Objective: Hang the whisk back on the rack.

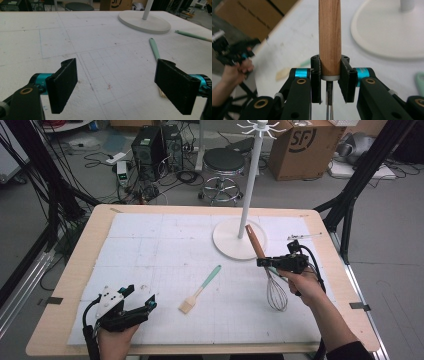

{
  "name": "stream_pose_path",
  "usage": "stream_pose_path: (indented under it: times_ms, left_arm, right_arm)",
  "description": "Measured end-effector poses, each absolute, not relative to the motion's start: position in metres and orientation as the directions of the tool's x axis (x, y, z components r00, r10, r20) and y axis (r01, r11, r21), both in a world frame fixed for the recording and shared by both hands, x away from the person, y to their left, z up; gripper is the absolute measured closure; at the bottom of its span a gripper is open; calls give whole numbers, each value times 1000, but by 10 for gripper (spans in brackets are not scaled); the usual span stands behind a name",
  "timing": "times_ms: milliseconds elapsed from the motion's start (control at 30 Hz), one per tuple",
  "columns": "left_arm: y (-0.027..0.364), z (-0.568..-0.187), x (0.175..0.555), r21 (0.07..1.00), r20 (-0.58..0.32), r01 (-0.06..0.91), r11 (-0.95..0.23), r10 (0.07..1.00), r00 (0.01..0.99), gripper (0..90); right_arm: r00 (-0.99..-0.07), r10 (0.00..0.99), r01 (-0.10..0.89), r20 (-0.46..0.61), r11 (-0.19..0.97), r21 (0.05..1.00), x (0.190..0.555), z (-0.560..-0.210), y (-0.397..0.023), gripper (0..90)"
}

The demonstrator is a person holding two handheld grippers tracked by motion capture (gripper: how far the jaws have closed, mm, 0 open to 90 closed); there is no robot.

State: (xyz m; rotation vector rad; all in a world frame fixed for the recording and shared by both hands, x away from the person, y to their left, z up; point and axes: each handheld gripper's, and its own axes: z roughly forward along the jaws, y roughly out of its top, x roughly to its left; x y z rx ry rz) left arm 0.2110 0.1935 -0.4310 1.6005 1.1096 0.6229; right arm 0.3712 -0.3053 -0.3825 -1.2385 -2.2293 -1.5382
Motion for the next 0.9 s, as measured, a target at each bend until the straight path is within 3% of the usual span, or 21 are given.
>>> stream_pose_path:
  times_ms: [367,600,900]
  left_arm:
    - [193,-431,211,937,-135,349,-30,889,437,193]
    - [193,-431,211,938,-135,346,-27,891,434,192]
    - [195,-430,211,938,-138,345,-23,890,435,192]
  right_arm:
    - [-697,602,527,390,62,847,355,-358,-293,744]
    - [-688,593,512,418,-12,859,360,-346,-288,744]
    - [-699,599,405,391,-118,907,361,-330,-283,744]
